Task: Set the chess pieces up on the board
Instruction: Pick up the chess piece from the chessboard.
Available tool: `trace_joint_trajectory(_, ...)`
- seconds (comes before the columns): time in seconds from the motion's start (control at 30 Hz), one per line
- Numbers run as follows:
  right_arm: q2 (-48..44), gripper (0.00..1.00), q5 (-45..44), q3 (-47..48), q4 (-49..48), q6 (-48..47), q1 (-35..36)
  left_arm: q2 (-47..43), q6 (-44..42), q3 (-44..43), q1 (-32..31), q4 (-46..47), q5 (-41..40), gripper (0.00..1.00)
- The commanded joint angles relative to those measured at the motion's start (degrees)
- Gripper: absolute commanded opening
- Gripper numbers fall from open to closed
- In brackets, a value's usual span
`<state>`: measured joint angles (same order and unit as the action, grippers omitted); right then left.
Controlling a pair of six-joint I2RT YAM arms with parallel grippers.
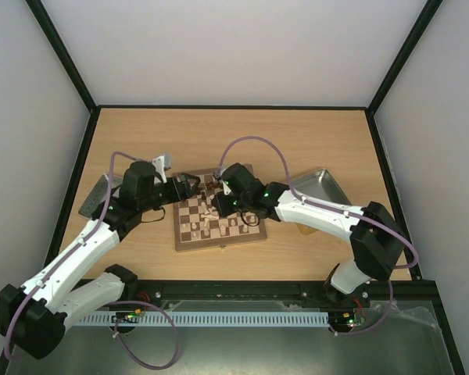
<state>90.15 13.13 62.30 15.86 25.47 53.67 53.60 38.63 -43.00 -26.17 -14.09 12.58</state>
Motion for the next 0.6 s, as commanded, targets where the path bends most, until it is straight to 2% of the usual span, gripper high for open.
trace_joint_trajectory(0.0, -4.20, 0.04, 3.47, -1.65, -5.72, -1.98, 0.47, -0.70, 8.51, 3.44, 0.41, 6.53, 8.32, 0.80)
trace_joint_trajectory(0.27, -11.82, 0.05, 7.74, -1.74, -9.98, 1.52, 0.45, -8.06, 23.01, 13.41, 0.86, 25.74, 13.35, 0.81)
trace_joint_trajectory(0.53, -19.74, 0.07, 11.11, -0.98, -13.42, 3.58, 0.43, -10.66, 38.10, 16.05, 1.04, 42.37, 16.19, 0.86)
trace_joint_trajectory(0.57, -20.29, 0.07, 11.26, -0.69, -13.61, 3.73, 0.42, -10.21, 40.60, 16.20, 1.04, 45.09, 16.86, 0.89)
